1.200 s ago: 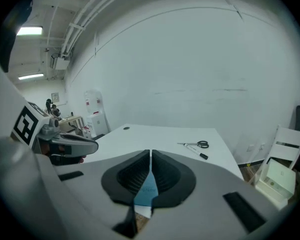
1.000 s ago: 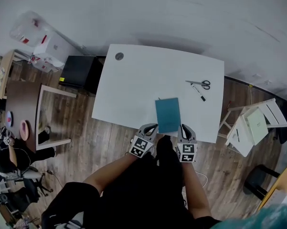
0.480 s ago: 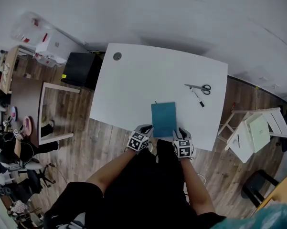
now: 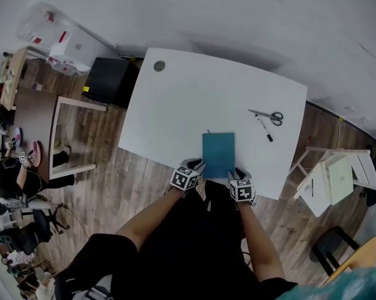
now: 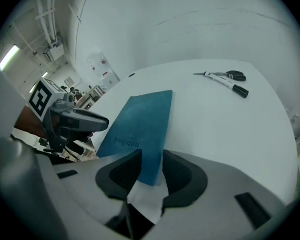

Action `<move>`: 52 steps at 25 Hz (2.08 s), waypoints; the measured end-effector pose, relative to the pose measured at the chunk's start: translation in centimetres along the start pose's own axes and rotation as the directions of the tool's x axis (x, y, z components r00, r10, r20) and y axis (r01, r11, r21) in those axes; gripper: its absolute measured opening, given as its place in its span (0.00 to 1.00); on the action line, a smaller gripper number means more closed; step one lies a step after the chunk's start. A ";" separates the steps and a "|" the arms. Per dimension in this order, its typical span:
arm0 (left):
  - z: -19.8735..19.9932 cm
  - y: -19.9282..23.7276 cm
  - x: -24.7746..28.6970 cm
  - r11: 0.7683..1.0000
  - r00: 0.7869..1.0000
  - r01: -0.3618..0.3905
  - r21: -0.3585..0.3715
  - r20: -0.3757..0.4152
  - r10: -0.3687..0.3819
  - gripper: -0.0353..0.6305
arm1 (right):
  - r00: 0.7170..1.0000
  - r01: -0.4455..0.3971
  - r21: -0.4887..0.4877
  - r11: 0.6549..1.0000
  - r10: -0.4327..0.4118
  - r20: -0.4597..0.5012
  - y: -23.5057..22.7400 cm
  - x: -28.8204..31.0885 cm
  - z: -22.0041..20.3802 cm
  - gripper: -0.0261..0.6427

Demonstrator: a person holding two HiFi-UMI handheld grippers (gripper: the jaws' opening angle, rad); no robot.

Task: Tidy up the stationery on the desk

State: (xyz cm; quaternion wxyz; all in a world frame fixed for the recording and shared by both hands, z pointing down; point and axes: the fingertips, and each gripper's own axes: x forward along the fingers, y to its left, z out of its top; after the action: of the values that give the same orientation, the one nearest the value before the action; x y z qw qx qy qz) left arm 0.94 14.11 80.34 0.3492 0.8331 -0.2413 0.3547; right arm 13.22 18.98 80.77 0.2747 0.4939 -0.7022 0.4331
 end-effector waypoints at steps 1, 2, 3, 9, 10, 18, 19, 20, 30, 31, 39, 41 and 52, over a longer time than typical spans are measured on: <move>-0.2 0.0 0.2 1.000 1.000 0.011 -0.006 -0.007 -0.011 0.18 | 1.000 0.004 0.000 1.000 -0.004 -0.012 0.1 0.1 -0.2 0.22; -0.5 -0.1 0.4 1.000 1.000 0.025 -0.012 -0.016 -0.025 0.18 | 1.000 0.012 0.001 1.000 -0.011 -0.017 0.2 0.3 -0.3 0.22; -0.8 0.0 0.6 0.999 0.999 0.036 -0.017 -0.028 -0.037 0.20 | 1.000 0.021 0.005 1.000 -0.021 -0.018 0.3 0.3 -0.2 0.22; -1.6 1.0 0.9 0.995 0.994 0.079 -0.054 -0.068 -0.082 0.25 | 0.995 0.101 0.061 0.993 -0.100 -0.022 0.5 0.7 -0.2 0.22; -1.7 0.9 1.0 0.994 0.992 0.096 -0.050 -0.078 -0.100 0.25 | 0.993 0.115 0.070 0.991 -0.114 -0.019 0.5 0.6 -0.3 0.22; -1.3 1.2 0.9 0.980 0.969 0.200 -0.010 -0.147 -0.199 0.25 | 0.980 0.194 0.211 0.958 -0.196 -0.012 2.0 1.1 -0.8 0.22; -1.3 1.5 0.9 0.978 0.966 0.208 -0.004 -0.153 -0.207 0.25 | 0.979 0.201 0.235 0.951 -0.204 -0.011 2.4 1.2 -0.9 0.22; -1.2 1.8 0.8 0.977 0.965 0.214 0.007 -0.157 -0.210 0.25 | 0.978 0.202 0.259 0.945 -0.207 -0.009 2.8 1.3 -1.0 0.22; 4.1 8.5 0.7 0.980 0.981 0.165 0.109 -0.121 -0.151 0.26 | 0.992 0.126 0.184 0.975 -0.121 -0.036 11.3 5.9 1.0 0.22; 4.7 9.1 0.7 0.980 0.982 0.160 0.119 -0.120 -0.146 0.27 | 0.993 0.114 0.171 0.979 -0.109 -0.041 12.1 6.4 1.2 0.22; 6.5 11.0 -0.2 0.975 0.981 0.161 0.152 -0.132 -0.142 0.28 | 0.994 0.097 0.204 0.974 -0.086 -0.059 13.6 7.8 1.6 0.23; 6.3 11.7 -0.7 0.983 0.986 0.142 0.119 -0.108 -0.130 0.28 | 0.995 0.093 0.209 0.973 -0.081 -0.065 13.1 7.4 1.8 0.23; 2.9 11.8 -5.0 0.996 0.994 0.092 -0.012 -0.056 -0.093 0.28 | 0.979 0.199 0.155 0.968 -0.204 0.014 1.4 4.3 9.5 0.23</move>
State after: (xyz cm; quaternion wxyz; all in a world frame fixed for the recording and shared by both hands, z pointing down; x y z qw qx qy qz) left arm -8.70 5.15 79.94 0.3760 0.8313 -0.1942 0.3603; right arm 10.75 8.83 79.27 0.2681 0.5887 -0.6171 0.4480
